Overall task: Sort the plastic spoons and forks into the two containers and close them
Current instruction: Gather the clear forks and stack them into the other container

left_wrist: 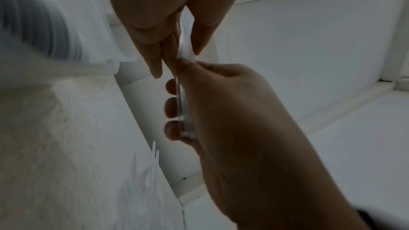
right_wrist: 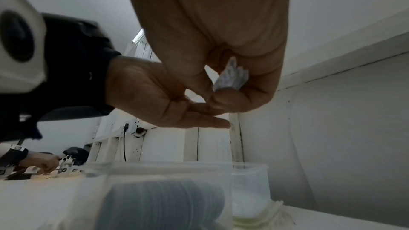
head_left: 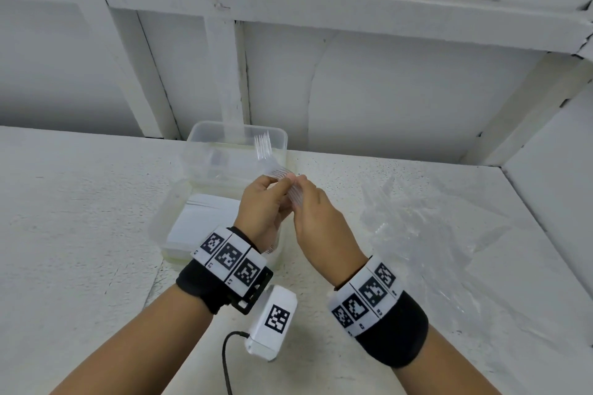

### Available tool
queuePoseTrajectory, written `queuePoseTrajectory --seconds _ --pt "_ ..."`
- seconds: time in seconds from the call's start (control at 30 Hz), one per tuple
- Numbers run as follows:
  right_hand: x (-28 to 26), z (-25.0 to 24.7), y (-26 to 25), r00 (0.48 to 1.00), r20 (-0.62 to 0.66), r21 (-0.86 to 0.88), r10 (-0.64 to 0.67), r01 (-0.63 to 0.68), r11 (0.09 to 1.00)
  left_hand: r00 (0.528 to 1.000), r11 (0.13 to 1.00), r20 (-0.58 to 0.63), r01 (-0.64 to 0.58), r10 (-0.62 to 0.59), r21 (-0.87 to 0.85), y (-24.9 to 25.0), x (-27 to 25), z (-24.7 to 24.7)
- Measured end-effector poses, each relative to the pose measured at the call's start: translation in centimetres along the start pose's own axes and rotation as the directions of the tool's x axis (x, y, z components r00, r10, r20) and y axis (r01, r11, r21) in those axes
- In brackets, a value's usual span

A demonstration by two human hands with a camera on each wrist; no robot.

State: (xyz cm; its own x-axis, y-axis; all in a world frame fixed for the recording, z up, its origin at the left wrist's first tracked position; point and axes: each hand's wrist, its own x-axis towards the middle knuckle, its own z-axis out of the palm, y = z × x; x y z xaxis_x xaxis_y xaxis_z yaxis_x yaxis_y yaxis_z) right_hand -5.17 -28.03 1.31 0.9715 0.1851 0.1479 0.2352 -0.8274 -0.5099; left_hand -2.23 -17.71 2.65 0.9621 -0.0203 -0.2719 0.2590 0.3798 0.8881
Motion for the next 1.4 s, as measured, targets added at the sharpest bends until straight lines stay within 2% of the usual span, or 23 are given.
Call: queuePoseTrajectory --seconds 0.07,0.17,0.3,0.4,0.47,0.53,0.6,0.63,0.73,0.87,0.93,1.03,1.17,1.3,1.4 --pt "2.0 -0.5 0.0 0.998 -0.02 -0.01 -0.053 0.053 0.999 0.998 0.999 0.059 0.011 -0.014 0.05 1.4 1.2 -0.5" --pt "5.8 -1.7 0.4 0.993 -0.027 -0.033 -0.115 0.114 0.993 0.988 0.954 0.147 0.004 -0.05 0.299 4.5 3.2 -1.8" --pt "11.8 -3.6 0.4 0.988 0.048 -0.074 -0.15 0.153 0.985 0.998 0.811 0.059 -0.03 -0.006 0.584 10.0 7.1 -5.1" --pt "15.8 -2.9 0.3 0.966 0.196 -0.18 -0.17 0.206 0.962 0.996 0.618 -0.041 -0.016 0.077 0.786 13.2 10.5 -8.6" --pt "17.9 -1.5 0.4 0.944 0.273 -0.249 -0.183 0.254 0.935 0.991 0.415 -0.08 0.027 0.111 0.909 14.2 12.4 -10.7" --pt "19.5 0.2 0.4 0.919 0.347 -0.305 -0.189 0.301 0.904 0.989 0.223 -0.124 0.104 0.08 0.969 14.2 13.9 -12.3" --pt "20.6 1.9 0.4 0.891 0.416 -0.353 -0.183 0.344 0.87 0.985 0.139 -0.171 0.167 0.013 0.976 13.6 14.9 -13.4" --pt "21.1 2.6 0.5 0.879 0.441 -0.38 -0.18 0.365 0.85 0.983 0.144 -0.183 0.184 -0.025 0.972 13.1 15.3 -13.8" --pt "22.0 4.2 0.8 0.865 0.463 -0.461 -0.196 0.423 0.78 0.976 0.258 -0.193 0.212 -0.099 0.942 11.8 15.8 -14.1" --pt "22.8 5.6 1.3 0.855 0.477 -0.5 -0.206 0.456 0.736 0.977 0.348 -0.196 0.214 -0.087 0.913 10.9 16.2 -14.2" --pt "23.2 6.3 1.4 0.85 0.49 -0.476 -0.192 0.446 0.758 0.978 0.361 -0.19 0.21 -0.091 0.909 10.8 16.4 -14.4" --pt "23.6 7.0 1.4 0.851 0.508 -0.401 -0.132 0.369 0.838 0.977 0.381 -0.189 0.213 -0.1 0.9 10.7 16.6 -14.8" --pt "24.1 7.3 1.2 0.822 0.565 -0.388 -0.068 0.338 0.858 0.975 0.412 -0.203 0.223 -0.092 0.883 10.5 16.7 -15.1" --pt "24.2 7.5 0.8 0.822 0.569 -0.41 0.017 0.266 0.872 0.973 0.438 -0.213 0.232 -0.094 0.869 10.3 16.9 -15.3" --pt "24.0 7.7 0.8 0.824 0.566 -0.336 0.001 0.23 0.913 0.972 0.438 -0.22 0.236 -0.088 0.867 10.2 16.9 -15.4"
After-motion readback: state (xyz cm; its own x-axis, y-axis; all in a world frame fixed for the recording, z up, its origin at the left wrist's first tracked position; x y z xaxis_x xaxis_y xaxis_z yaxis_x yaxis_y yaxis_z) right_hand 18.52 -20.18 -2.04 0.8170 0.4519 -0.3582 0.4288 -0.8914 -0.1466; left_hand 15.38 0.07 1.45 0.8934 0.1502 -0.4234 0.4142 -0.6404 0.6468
